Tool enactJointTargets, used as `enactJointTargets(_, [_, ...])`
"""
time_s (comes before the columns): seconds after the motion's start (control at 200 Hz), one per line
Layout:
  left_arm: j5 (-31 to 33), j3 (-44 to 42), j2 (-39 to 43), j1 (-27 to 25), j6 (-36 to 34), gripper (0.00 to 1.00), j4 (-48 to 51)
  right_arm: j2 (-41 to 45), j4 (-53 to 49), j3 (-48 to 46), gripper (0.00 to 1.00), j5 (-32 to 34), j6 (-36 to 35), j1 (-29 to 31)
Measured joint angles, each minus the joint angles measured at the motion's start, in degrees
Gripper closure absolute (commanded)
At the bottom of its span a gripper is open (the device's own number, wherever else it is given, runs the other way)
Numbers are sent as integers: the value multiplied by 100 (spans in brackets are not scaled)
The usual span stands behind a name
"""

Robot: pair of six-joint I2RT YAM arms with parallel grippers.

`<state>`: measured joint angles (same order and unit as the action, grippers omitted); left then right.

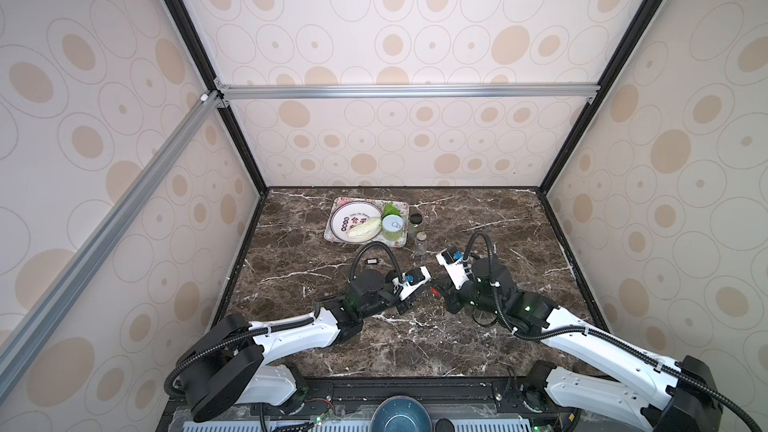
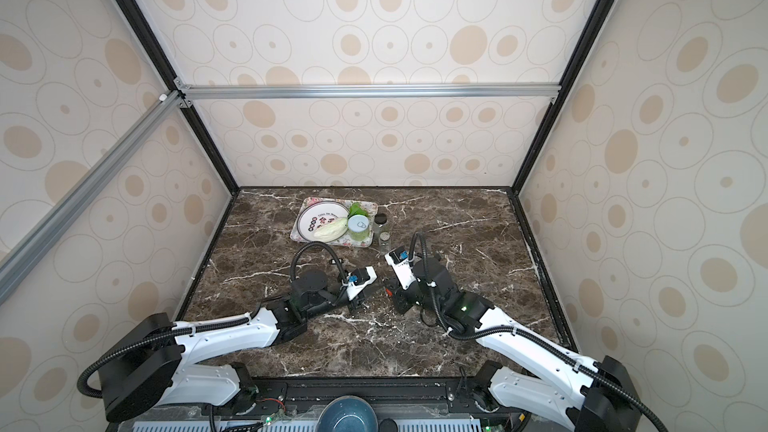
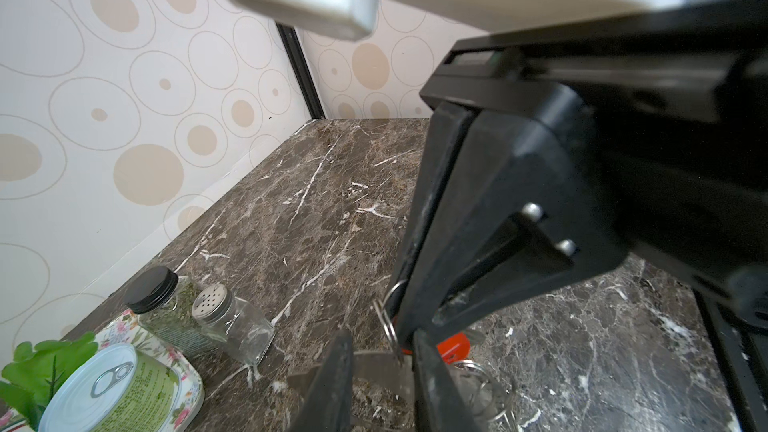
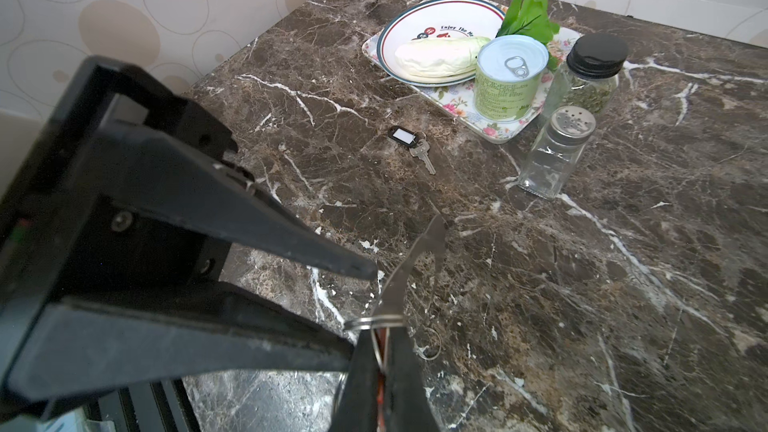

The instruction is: Put the keys on the keyring

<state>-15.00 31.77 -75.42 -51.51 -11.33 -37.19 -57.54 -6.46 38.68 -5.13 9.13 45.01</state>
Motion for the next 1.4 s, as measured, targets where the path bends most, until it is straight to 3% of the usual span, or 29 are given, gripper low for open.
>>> enactJointTargets(0.13, [-31,61,0,0,-55,83,70,-24,2,0,100,94,-50,35])
enactJointTargets(0.38, [-46,149,-22,0,-153,100,203,-26,-26,0,100,208,-103,68])
enactJointTargets(0.895, [37,105,-33,0,-153,100,68,-90,50,0,100,291,96,42])
enactJointTargets(1.185, [168,-186,2,2,-120,100,-417,-439,289,0,100,-411,522,-385])
enactJointTargets(1.401, [177,-205,2,2,-90,100,-501,-402,308,-11,100,-557,581,-433])
